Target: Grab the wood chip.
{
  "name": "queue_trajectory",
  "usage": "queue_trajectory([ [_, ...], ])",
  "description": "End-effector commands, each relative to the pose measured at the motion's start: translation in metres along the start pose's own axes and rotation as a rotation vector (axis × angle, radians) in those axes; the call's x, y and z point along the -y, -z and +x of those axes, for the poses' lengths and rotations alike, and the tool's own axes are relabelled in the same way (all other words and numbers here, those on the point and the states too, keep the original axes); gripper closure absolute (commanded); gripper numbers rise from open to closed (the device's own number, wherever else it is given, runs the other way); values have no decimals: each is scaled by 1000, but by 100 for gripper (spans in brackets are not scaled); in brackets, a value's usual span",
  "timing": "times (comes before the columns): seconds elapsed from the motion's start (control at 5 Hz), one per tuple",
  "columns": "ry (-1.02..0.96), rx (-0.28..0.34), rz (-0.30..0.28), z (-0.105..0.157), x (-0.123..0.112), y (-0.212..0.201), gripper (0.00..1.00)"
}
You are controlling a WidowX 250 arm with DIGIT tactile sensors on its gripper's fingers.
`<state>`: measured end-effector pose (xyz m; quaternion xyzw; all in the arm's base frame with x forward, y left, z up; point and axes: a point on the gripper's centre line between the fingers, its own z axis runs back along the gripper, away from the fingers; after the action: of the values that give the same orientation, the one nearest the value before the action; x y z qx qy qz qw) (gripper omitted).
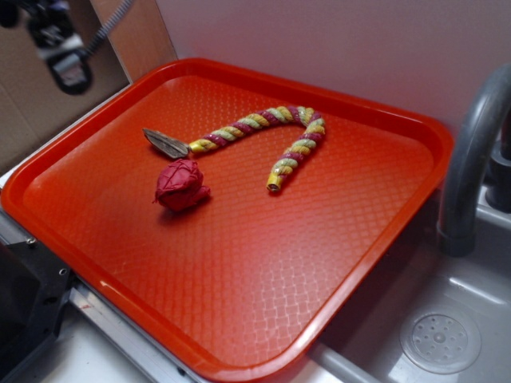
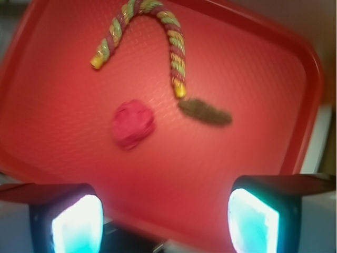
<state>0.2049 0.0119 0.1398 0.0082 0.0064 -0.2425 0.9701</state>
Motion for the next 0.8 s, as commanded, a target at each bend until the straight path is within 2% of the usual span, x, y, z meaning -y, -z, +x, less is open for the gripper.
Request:
queue_trajectory([
  [0.0, 487, -26, 26, 12, -22, 60, 0],
  [0.2, 659, 31, 11, 20, -20, 81, 0],
  [0.4, 650, 68, -9, 31, -22, 96, 0],
  [0.6, 613, 20, 57, 40, -26, 116, 0],
])
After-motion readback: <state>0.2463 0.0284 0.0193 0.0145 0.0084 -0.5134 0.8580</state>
